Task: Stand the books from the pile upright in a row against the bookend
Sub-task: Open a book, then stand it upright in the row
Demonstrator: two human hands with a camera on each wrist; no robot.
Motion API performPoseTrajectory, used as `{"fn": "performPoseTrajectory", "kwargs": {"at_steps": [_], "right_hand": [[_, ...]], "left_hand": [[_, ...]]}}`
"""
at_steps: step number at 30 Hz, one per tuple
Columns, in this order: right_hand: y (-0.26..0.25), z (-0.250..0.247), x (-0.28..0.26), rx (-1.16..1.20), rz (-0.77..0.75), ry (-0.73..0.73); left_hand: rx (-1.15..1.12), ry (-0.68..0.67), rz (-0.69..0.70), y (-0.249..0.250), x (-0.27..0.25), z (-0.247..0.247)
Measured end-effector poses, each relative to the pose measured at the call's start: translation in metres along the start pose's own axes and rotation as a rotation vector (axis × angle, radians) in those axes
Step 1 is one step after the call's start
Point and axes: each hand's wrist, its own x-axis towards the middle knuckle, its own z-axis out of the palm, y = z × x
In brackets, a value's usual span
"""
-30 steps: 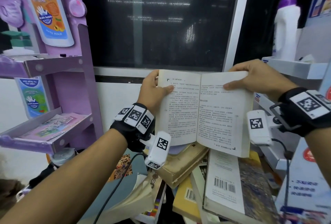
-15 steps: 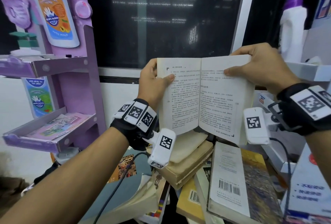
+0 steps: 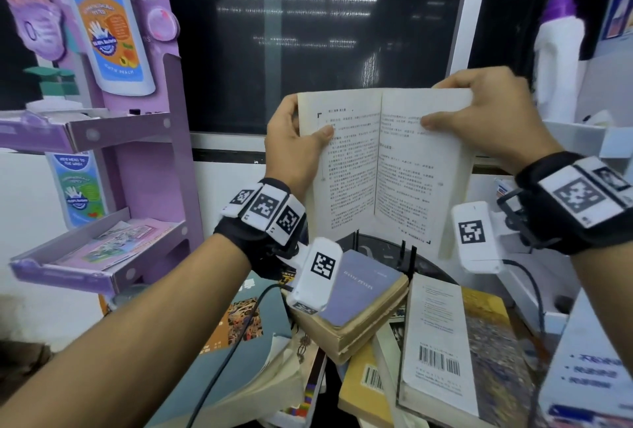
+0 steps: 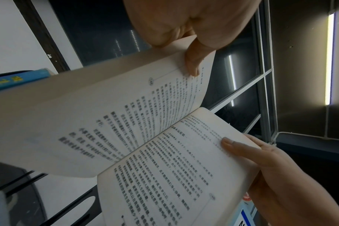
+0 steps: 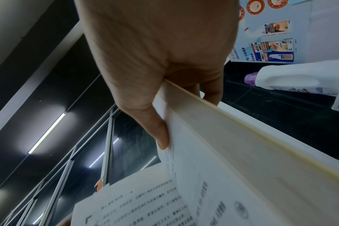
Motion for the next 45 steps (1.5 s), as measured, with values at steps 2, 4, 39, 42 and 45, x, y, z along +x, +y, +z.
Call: {"fn": "performPoseTrajectory", "kwargs": {"at_steps": [2,4,39,42,45], "right_hand": [[0.002,0.011,-0.003,-0.011,0.026,-0.019],[0.004,0.024,-0.007,-0.007,0.043,-0.052],[0.001,0.118,-0.043,0.563,0.292,-0.284],[-0.001,0.12,-0.046,0.558,0.282,-0.288],[-0.003,0.122,-0.048,0.615,0.3,-0.31]], "left_hand": [[0.031,0.003,-0.023,-0.006,-0.005,0.001],[0.062,0.001,-0.048,-0.014,-0.01,0.003],[0.139,-0.194,-0.147,-0.056,-0.053,-0.009],[0.16,-0.144,-0.123,-0.057,-0.054,-0.008],[0.145,-0.083,-0.125,-0.058,-0.054,-0.007]]}}
